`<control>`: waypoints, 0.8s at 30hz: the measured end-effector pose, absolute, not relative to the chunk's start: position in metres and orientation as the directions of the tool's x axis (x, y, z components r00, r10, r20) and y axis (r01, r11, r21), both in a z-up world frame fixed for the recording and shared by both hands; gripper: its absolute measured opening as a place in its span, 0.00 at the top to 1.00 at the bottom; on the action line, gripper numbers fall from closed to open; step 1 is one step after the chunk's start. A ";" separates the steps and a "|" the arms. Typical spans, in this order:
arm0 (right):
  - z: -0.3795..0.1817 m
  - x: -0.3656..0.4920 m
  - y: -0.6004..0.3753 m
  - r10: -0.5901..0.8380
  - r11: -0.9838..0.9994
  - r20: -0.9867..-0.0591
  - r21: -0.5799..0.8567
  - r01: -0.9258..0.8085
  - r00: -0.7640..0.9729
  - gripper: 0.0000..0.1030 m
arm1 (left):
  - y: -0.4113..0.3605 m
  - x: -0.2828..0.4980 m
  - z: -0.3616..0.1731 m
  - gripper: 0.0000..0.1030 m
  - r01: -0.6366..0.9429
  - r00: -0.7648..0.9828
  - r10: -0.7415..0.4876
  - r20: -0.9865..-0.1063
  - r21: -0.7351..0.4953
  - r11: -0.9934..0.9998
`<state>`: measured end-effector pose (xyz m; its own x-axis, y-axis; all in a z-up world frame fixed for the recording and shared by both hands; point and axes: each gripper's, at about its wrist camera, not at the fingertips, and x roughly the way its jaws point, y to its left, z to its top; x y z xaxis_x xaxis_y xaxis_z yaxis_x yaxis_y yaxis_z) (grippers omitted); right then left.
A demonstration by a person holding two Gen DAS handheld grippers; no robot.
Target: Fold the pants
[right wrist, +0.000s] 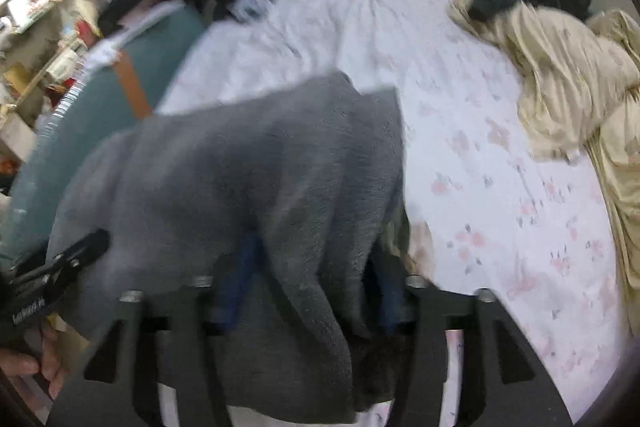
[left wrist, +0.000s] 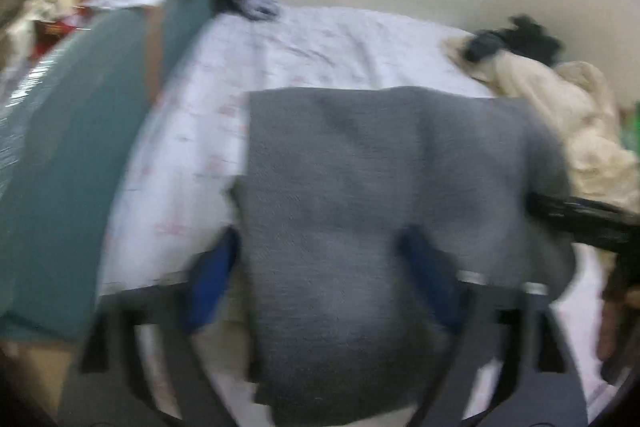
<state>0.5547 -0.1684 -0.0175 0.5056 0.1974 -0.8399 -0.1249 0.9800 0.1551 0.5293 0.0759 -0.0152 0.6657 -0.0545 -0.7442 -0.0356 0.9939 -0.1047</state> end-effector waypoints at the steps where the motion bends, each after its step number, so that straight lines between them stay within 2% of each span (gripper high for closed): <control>1: -0.015 0.554 -0.174 0.184 0.983 -0.831 0.144 -0.117 0.525 0.14 | 0.079 0.525 -0.014 0.01 -0.054 0.679 -0.032 -0.733 -0.094 0.994; 5: 0.009 0.537 -0.197 0.081 0.996 -0.790 0.038 -0.084 0.608 0.15 | 0.105 0.501 -0.004 0.01 -0.134 0.724 0.076 -0.686 -0.032 0.991; 6: 0.014 0.532 -0.202 0.067 0.997 -0.782 0.031 -0.068 0.619 0.17 | 0.110 0.493 0.001 0.01 -0.125 0.730 0.068 -0.680 -0.035 0.991; 9: 0.036 0.501 -0.216 0.141 0.990 -0.758 0.111 -0.088 0.637 0.18 | 0.119 0.461 0.016 0.01 -0.097 0.756 0.018 -0.654 -0.085 0.992; 14: 0.074 0.398 -0.215 0.252 0.967 -0.675 0.196 -0.161 0.693 0.16 | 0.118 0.365 0.040 0.01 -0.097 0.794 -0.023 -0.608 -0.165 0.981; 17: 0.085 0.341 -0.209 0.291 0.956 -0.648 0.225 -0.188 0.703 0.05 | 0.115 0.305 0.053 0.01 -0.055 0.806 -0.098 -0.584 -0.239 0.969; 19: 0.093 0.292 -0.206 0.323 0.945 -0.618 0.252 -0.208 0.717 0.02 | 0.109 0.265 0.060 0.01 -0.051 0.812 -0.098 -0.576 -0.236 0.970; 24: 0.110 0.179 -0.200 0.303 0.952 -0.566 0.215 -0.218 0.767 0.01 | 0.093 0.165 0.080 0.01 -0.040 0.838 -0.076 -0.540 -0.200 0.979</control>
